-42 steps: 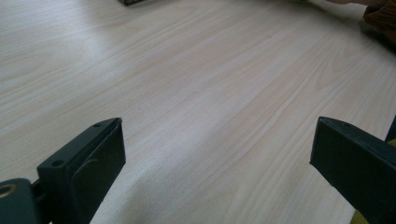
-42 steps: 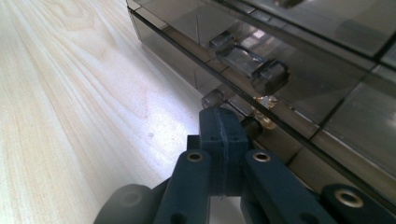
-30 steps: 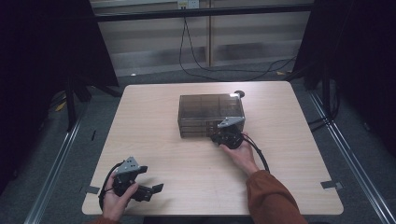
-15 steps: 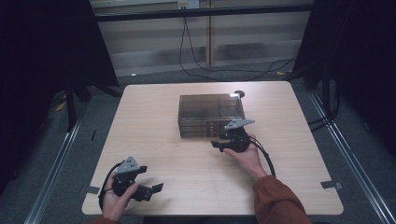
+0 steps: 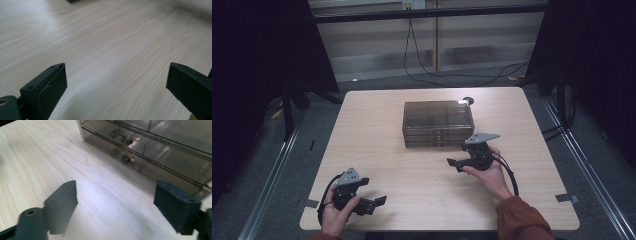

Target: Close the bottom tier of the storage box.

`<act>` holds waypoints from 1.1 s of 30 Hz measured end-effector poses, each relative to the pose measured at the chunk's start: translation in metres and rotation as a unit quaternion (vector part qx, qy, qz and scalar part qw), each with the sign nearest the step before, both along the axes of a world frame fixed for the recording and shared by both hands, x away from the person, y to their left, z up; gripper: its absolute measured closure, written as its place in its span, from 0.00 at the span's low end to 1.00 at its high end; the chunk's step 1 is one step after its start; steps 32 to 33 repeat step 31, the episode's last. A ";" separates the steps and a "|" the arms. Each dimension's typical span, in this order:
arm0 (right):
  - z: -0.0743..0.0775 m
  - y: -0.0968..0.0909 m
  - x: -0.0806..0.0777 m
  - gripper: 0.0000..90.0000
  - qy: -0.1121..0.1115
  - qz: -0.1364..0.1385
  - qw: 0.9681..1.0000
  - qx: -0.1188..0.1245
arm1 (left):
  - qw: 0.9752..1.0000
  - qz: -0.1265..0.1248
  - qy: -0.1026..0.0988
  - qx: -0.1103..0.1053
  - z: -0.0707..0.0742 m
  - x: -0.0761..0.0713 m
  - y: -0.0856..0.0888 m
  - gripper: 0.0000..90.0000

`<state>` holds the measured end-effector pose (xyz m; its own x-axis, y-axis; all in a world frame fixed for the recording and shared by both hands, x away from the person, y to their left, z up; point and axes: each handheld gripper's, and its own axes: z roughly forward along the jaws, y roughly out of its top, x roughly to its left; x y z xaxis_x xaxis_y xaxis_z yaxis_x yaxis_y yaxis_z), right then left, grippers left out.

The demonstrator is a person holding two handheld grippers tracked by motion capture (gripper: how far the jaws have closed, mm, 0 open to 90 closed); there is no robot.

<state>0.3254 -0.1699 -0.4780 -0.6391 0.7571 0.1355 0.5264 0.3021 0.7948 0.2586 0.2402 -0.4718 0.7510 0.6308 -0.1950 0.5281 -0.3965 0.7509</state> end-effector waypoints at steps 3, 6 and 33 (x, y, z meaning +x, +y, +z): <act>0.002 -0.007 -0.009 0.17 -0.003 -0.001 1.000 -0.001 | 1.000 0.005 0.002 -0.002 0.000 0.000 0.000 0.04; 0.003 -0.013 -0.017 0.16 -0.004 -0.006 1.000 -0.003 | 1.000 0.008 0.003 -0.003 0.000 0.000 0.000 0.04; -0.010 -0.067 -0.082 0.10 0.004 -0.064 0.998 -0.006 | 1.000 0.018 0.010 -0.011 -0.001 -0.001 -0.001 0.03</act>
